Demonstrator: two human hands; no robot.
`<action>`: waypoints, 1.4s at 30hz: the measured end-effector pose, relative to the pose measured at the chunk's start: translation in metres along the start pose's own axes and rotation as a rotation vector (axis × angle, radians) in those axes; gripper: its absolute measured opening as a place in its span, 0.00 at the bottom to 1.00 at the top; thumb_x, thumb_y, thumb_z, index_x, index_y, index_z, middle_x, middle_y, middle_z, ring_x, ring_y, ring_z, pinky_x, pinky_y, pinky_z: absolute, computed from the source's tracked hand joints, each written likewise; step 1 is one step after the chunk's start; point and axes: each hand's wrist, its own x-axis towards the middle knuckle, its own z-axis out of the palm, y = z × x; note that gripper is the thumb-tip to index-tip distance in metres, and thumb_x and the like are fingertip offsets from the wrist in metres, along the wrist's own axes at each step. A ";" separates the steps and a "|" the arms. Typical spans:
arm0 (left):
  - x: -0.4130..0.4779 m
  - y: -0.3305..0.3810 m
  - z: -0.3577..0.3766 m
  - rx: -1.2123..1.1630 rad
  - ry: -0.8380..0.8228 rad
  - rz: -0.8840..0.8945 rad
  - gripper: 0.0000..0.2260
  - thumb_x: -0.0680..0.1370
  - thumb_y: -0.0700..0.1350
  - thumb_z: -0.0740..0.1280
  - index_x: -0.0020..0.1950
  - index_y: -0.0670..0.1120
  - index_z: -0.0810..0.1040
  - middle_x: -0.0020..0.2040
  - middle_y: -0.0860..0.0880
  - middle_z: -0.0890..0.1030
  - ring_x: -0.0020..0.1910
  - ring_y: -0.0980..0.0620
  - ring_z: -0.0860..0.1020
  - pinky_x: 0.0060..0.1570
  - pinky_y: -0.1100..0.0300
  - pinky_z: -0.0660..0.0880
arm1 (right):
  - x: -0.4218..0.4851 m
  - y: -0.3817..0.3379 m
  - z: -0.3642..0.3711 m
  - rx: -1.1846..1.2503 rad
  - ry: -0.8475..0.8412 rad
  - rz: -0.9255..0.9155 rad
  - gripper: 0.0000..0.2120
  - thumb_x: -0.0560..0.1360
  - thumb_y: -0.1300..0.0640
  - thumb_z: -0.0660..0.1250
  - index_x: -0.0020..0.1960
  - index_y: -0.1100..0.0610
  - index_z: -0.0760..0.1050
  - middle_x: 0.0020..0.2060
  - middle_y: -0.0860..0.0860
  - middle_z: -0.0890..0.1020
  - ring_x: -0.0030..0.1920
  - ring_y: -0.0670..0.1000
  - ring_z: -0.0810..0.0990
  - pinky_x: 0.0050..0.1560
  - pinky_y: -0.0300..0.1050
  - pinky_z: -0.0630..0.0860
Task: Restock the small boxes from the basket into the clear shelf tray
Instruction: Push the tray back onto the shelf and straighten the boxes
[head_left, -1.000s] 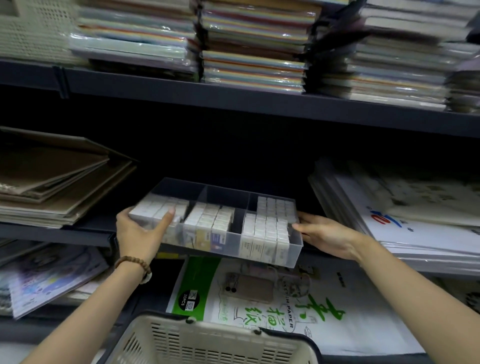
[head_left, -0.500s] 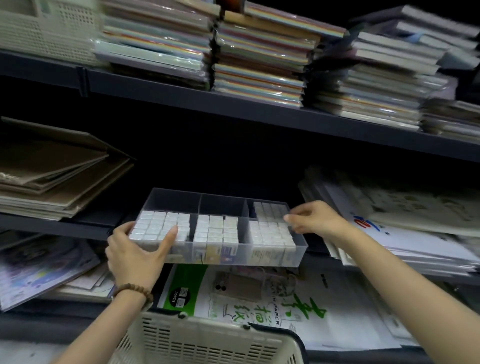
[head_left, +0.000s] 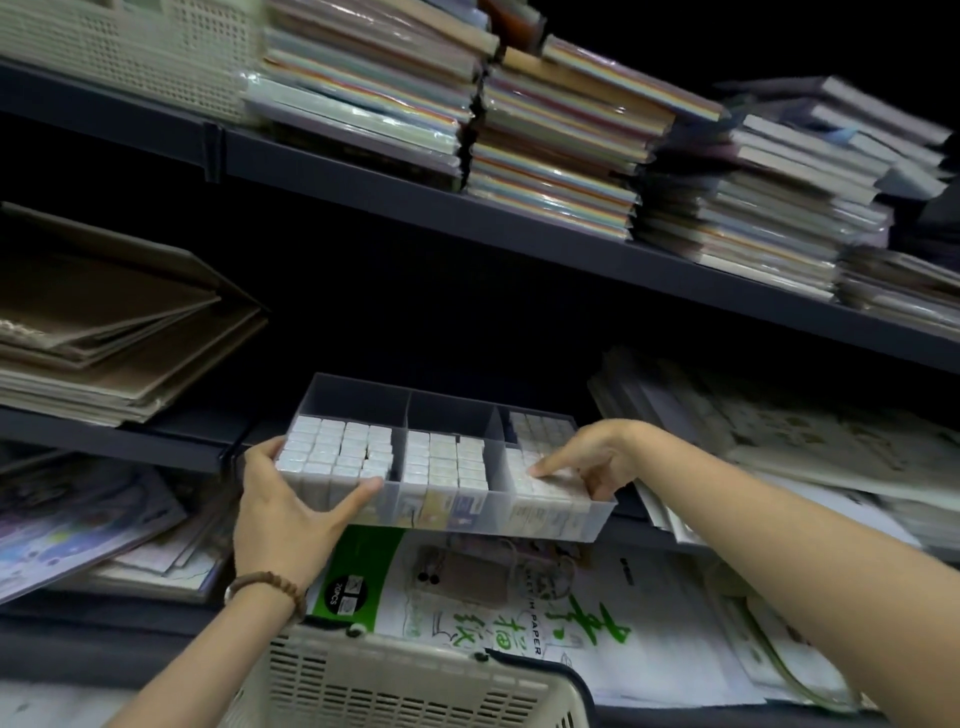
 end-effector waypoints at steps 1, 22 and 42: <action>0.000 0.001 0.001 0.022 0.019 -0.001 0.46 0.56 0.66 0.73 0.66 0.47 0.60 0.66 0.44 0.70 0.62 0.44 0.72 0.50 0.50 0.75 | 0.003 0.001 0.001 0.032 0.031 -0.012 0.34 0.73 0.53 0.71 0.73 0.62 0.60 0.72 0.60 0.62 0.66 0.58 0.72 0.58 0.51 0.75; 0.018 -0.005 0.011 0.109 -0.019 0.053 0.44 0.58 0.71 0.68 0.66 0.50 0.61 0.66 0.47 0.70 0.63 0.46 0.71 0.49 0.52 0.74 | -0.009 -0.012 -0.020 -0.150 0.408 -0.339 0.22 0.75 0.48 0.67 0.63 0.60 0.73 0.53 0.53 0.79 0.47 0.48 0.78 0.44 0.38 0.75; 0.015 -0.003 0.007 0.148 -0.027 0.080 0.47 0.58 0.73 0.63 0.69 0.47 0.61 0.67 0.49 0.68 0.63 0.49 0.71 0.47 0.55 0.74 | 0.009 -0.069 0.063 0.033 -0.102 -0.150 0.30 0.77 0.48 0.65 0.73 0.58 0.61 0.73 0.55 0.62 0.68 0.58 0.70 0.63 0.57 0.74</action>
